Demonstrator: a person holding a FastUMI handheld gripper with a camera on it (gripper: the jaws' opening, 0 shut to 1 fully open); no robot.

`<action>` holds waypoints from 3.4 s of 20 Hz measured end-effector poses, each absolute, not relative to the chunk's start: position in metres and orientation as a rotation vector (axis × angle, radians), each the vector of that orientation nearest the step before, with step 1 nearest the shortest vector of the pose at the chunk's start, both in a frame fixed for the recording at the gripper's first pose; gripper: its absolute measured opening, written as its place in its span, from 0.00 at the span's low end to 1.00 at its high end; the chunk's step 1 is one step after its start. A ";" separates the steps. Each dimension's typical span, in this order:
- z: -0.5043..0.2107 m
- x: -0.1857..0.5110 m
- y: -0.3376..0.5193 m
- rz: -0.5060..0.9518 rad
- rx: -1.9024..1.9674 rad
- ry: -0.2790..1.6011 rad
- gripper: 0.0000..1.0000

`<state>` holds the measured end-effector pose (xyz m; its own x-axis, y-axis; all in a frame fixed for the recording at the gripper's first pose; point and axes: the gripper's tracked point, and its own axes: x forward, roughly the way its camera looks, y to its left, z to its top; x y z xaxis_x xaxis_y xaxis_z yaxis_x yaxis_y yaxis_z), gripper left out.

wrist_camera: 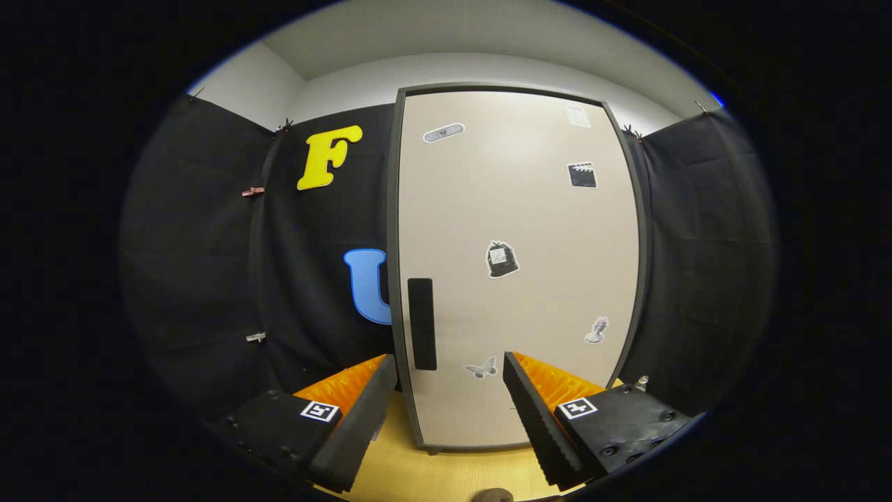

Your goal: Open the shoe cabinet door, grab the shoes and put them into the shoe cabinet, then close the shoe cabinet door.

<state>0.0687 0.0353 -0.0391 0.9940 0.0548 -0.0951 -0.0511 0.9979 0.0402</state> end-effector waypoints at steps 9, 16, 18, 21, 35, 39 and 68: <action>-0.054 0.142 0.061 0.047 0.036 0.098 0.98; -0.069 0.186 0.064 0.003 0.057 0.110 0.97; -0.072 0.193 0.065 -0.008 0.051 0.116 0.89; -0.074 0.196 0.064 -0.027 0.033 0.116 0.80; -0.077 0.195 0.069 -0.020 0.006 0.121 0.32; -0.078 0.192 0.069 -0.003 0.014 0.126 0.32; -0.061 0.037 0.012 0.199 0.030 0.148 0.32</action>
<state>0.0369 0.0117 -0.0606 0.9693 0.1994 -0.1436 -0.1950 0.9798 0.0442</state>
